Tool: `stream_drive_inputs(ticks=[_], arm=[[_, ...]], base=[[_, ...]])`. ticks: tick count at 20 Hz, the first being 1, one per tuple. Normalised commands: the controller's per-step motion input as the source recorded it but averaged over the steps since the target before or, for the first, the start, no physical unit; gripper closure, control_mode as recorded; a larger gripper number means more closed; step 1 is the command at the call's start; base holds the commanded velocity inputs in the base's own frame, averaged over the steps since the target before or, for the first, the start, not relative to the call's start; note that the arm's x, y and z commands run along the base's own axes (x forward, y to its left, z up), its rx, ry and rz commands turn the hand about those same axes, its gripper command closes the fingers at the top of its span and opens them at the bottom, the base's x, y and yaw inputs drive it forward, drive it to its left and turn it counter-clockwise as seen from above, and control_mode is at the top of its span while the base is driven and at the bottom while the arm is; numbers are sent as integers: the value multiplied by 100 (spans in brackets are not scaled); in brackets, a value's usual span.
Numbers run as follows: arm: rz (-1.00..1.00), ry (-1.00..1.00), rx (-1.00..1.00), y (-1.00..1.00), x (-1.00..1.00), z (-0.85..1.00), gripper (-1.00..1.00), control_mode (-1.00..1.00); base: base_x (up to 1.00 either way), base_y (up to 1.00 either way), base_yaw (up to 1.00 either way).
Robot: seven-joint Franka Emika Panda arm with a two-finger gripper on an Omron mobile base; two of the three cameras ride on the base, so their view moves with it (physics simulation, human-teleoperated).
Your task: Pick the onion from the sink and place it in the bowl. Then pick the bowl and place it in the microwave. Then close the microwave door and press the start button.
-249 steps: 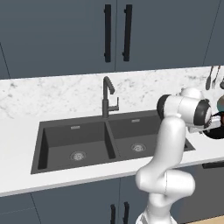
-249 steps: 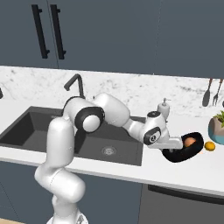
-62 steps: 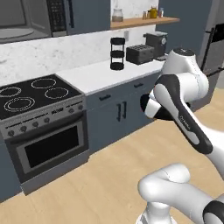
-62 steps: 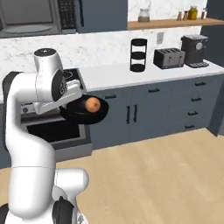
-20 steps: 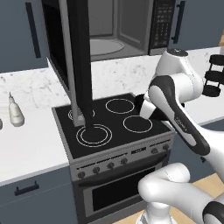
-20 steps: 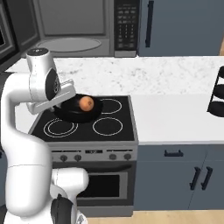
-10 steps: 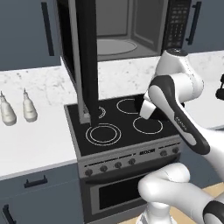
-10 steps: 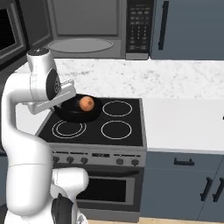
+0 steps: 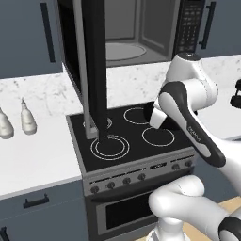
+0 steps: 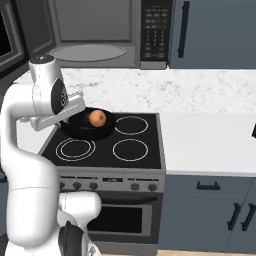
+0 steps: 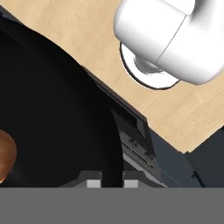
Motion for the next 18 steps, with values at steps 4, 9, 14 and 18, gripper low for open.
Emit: stream_drive_inputs(ticks=[4, 9, 14, 18], arm=[[0, 0, 0, 0, 0, 0, 100, 100], [0, 0, 0, 0, 0, 0, 100, 100], [0, 0, 0, 0, 0, 0, 100, 100], [0, 0, 0, 0, 0, 0, 100, 100]], base=[[31, 0, -12], [67, 0, -3], [26, -8, 5], [-3, -24, 5]])
